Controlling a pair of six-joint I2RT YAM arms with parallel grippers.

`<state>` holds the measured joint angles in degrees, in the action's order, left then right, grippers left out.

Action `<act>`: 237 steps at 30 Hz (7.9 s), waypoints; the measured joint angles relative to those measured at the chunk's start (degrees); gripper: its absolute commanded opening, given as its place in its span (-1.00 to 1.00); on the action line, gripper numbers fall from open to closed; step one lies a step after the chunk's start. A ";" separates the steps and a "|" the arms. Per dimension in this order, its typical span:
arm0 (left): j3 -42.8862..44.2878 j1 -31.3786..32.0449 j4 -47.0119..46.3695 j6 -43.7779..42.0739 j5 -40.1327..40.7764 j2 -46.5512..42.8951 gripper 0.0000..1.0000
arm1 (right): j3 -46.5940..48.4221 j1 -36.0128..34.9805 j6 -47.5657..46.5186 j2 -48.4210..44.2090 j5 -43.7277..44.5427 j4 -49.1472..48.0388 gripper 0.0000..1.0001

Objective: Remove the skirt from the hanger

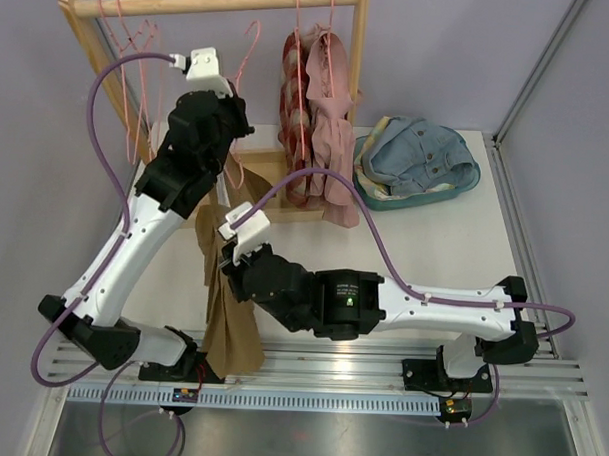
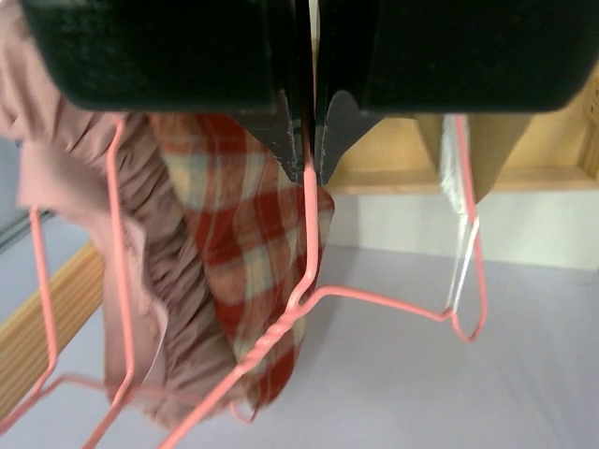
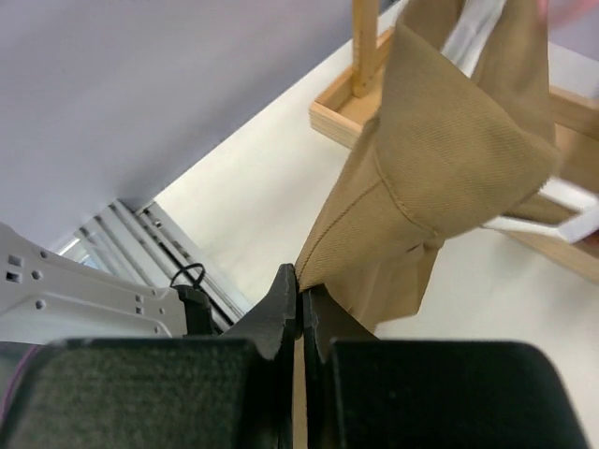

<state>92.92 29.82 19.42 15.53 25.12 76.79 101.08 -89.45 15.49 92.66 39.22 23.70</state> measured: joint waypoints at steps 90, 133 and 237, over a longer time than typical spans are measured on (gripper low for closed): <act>-26.25 -0.96 24.79 12.46 -13.99 -28.57 -1.00 | 4.68 77.13 5.09 29.75 -28.68 -3.58 0.99; 25.64 -22.34 20.11 3.69 -19.41 14.40 -0.11 | -59.54 34.69 22.36 -36.74 -19.10 -6.75 0.99; 20.26 4.35 24.17 -0.52 -7.54 -4.02 -1.00 | -12.96 17.88 3.96 -2.93 -14.71 -5.25 0.99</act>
<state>113.19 34.17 43.59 15.00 17.58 72.77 88.12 -71.57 19.44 89.73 24.51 18.46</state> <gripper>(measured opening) 0.024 0.993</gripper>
